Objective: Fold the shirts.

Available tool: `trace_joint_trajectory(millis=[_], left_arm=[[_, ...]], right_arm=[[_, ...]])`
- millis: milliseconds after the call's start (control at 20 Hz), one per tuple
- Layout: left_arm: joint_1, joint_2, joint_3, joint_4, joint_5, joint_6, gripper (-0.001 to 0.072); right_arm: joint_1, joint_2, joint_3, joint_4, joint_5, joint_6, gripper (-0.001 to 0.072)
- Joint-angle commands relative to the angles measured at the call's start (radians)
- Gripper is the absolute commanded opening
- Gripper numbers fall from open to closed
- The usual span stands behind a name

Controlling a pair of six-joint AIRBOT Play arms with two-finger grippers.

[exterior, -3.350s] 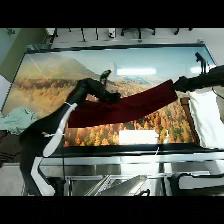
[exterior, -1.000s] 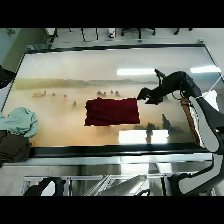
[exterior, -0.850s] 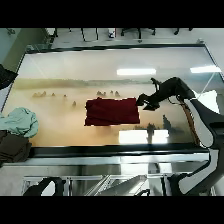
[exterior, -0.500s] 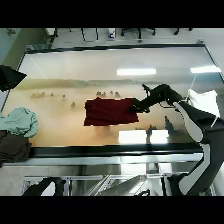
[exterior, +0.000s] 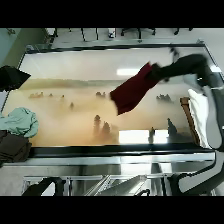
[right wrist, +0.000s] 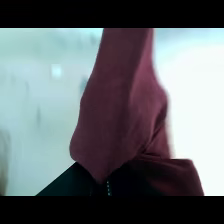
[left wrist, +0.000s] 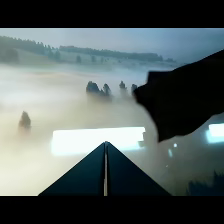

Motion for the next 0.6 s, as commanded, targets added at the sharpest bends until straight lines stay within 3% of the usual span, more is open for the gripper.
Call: trace_joint_trajectory(millis=[0, 350, 550], left_arm=[[-0.001, 0.0, 0.0, 0.0, 0.001, 0.002, 0.002], [-0.002, 0.0, 0.0, -0.003, 0.008, -0.01, 0.002], [-0.002, 0.0, 0.0, -0.003, 0.013, -0.028, 0.002]], right_arm=[[-0.195, 0.078, 0.227, 0.004, -0.027, 0.088, 0.0015], [-0.534, 0.083, 0.208, -0.009, -0.015, 0.088, 0.0016], [-0.639, 0.021, 0.202, -0.011, -0.088, 0.088, 0.0016]])
